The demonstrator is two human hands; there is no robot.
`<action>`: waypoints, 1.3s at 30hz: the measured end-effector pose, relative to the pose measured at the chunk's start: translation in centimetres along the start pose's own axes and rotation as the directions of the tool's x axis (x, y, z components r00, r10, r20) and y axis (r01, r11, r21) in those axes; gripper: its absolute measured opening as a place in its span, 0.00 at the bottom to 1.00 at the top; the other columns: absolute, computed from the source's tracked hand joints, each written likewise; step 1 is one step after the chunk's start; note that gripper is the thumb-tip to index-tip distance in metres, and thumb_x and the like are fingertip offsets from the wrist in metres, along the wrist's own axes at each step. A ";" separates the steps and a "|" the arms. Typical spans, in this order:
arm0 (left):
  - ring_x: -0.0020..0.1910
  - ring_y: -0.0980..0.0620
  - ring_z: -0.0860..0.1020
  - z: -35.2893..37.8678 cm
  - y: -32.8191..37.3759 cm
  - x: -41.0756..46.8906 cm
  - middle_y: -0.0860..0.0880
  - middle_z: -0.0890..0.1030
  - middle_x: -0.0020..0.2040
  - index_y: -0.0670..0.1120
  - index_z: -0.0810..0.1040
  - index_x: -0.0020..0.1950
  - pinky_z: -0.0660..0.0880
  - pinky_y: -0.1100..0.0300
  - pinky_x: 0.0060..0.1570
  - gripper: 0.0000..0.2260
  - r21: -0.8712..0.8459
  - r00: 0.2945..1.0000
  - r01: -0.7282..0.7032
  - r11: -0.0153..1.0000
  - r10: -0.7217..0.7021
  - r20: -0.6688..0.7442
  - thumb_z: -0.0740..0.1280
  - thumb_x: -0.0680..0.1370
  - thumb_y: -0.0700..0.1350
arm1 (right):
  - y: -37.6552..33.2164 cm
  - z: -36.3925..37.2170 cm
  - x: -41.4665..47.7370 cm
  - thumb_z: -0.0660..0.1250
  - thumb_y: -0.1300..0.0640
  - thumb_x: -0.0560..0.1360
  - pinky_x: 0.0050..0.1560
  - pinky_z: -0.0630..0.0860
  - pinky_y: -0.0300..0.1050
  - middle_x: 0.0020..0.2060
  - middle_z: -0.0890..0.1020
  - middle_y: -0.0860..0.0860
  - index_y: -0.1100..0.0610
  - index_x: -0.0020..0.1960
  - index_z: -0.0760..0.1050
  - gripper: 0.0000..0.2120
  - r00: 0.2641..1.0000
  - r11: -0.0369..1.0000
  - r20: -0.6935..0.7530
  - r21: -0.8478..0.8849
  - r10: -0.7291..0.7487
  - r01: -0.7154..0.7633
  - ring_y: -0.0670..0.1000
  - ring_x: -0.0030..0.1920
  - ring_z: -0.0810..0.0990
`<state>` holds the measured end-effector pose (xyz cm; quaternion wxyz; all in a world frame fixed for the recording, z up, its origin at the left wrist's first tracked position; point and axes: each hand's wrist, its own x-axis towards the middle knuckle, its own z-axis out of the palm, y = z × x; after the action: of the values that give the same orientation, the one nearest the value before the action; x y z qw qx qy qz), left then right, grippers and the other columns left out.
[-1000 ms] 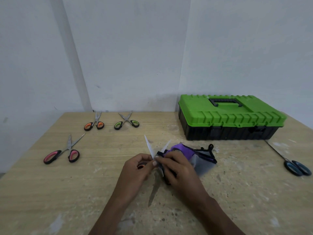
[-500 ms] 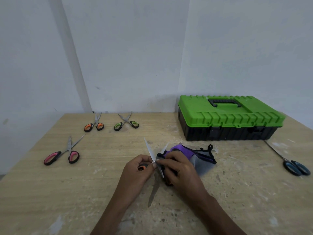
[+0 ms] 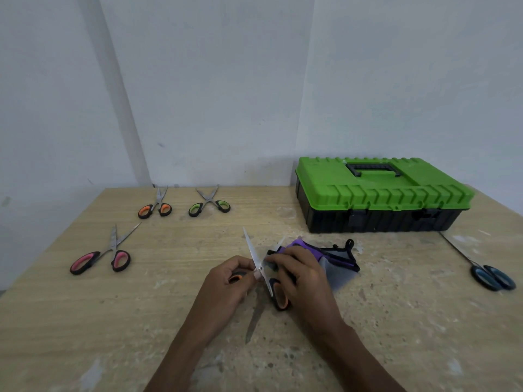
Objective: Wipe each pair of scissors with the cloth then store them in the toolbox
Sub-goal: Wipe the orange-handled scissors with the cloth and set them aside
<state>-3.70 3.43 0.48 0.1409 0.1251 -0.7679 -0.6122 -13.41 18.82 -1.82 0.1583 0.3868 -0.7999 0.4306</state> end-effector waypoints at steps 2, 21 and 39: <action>0.32 0.62 0.75 0.1 0.0 0.0 0.56 0.84 0.40 0.51 0.84 0.48 0.71 0.68 0.36 0.03 0.006 1.000 -0.001 1.000 0.000 0.007 0.70 0.80 0.47 | 0.2 0.0 0.1 0.63 0.58 0.78 0.55 0.76 0.45 0.51 0.78 0.46 0.55 0.56 0.83 0.12 0.998 0.998 -0.038 -0.035 0.042 -0.043 0.45 0.54 0.76; 0.31 0.64 0.75 0.4 -0.2 0.0 0.52 0.84 0.40 0.50 0.84 0.48 0.71 0.68 0.35 0.03 0.018 0.999 -0.012 1.000 0.013 -0.044 0.71 0.79 0.47 | -0.9 -0.2 -0.4 0.59 0.53 0.78 0.53 0.75 0.42 0.51 0.79 0.45 0.55 0.58 0.83 0.16 0.997 0.999 0.076 0.045 -0.018 0.015 0.44 0.53 0.77; 0.33 0.56 0.76 0.6 -0.3 0.1 0.50 0.84 0.42 0.50 0.82 0.48 0.73 0.64 0.34 0.03 0.045 0.998 -0.007 0.999 0.009 -0.060 0.71 0.79 0.47 | -0.7 -0.1 -0.1 0.65 0.63 0.77 0.53 0.73 0.36 0.51 0.78 0.44 0.56 0.58 0.82 0.12 0.999 1.000 0.046 0.027 0.012 -0.013 0.44 0.52 0.77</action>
<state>-4.00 3.90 0.04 0.1637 0.1435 -0.7774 -0.5902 -12.78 18.72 -1.42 0.1321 0.3937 -0.7997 0.4337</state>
